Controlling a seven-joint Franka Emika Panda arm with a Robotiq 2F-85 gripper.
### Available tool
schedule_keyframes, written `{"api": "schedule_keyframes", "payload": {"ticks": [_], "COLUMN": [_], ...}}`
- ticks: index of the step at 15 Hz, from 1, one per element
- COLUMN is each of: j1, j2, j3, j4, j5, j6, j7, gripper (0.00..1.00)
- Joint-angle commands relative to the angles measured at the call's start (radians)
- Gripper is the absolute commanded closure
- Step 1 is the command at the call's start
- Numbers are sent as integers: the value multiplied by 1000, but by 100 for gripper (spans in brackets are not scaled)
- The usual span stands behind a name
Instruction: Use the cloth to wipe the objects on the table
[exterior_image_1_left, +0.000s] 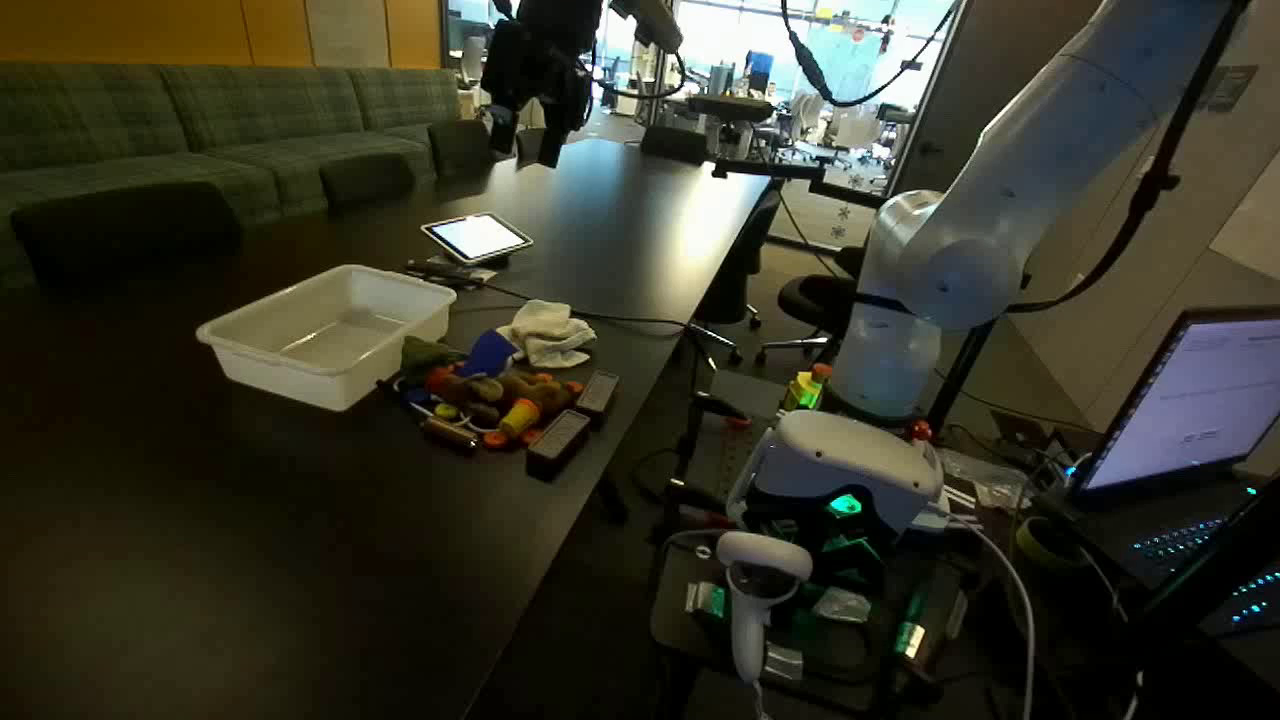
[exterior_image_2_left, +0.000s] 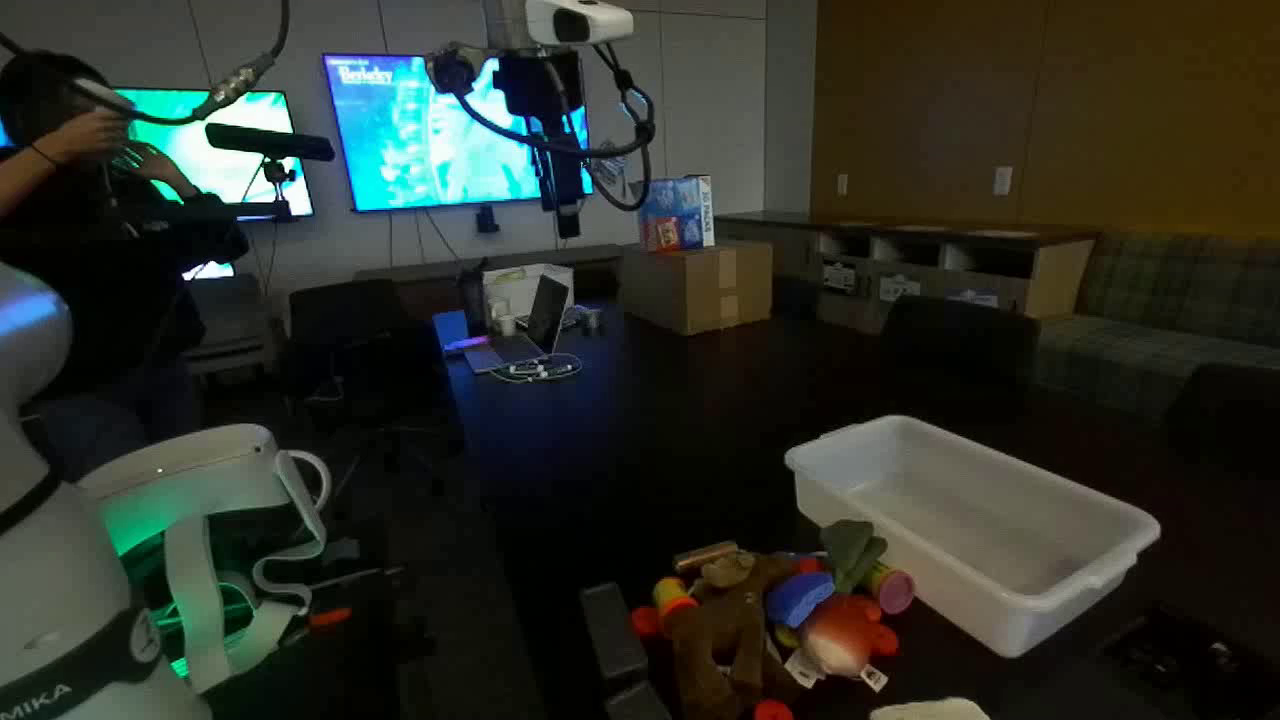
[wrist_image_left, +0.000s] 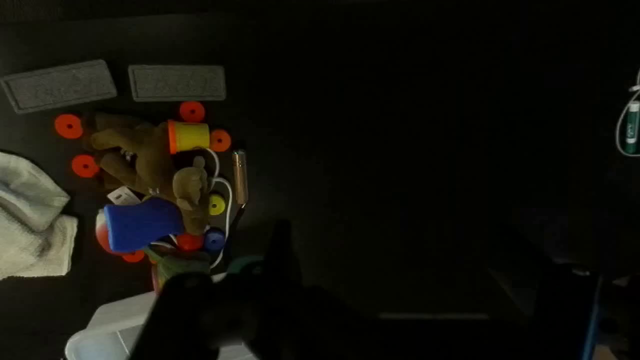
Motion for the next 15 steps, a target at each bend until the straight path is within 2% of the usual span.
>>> {"api": "schedule_keyframes", "payload": {"ticks": [1, 7, 11, 15], "j1": [-9, -34, -73, -136], "j2": [0, 104, 230, 349], "j3": [7, -10, -38, -122], "j4": [7, 13, 18, -21], "j5": [4, -31, -97, -139], "j6": [-3, 63, 183, 315], "j7": [-3, -50, -109, -246], "gripper": [0, 0, 0, 0]}}
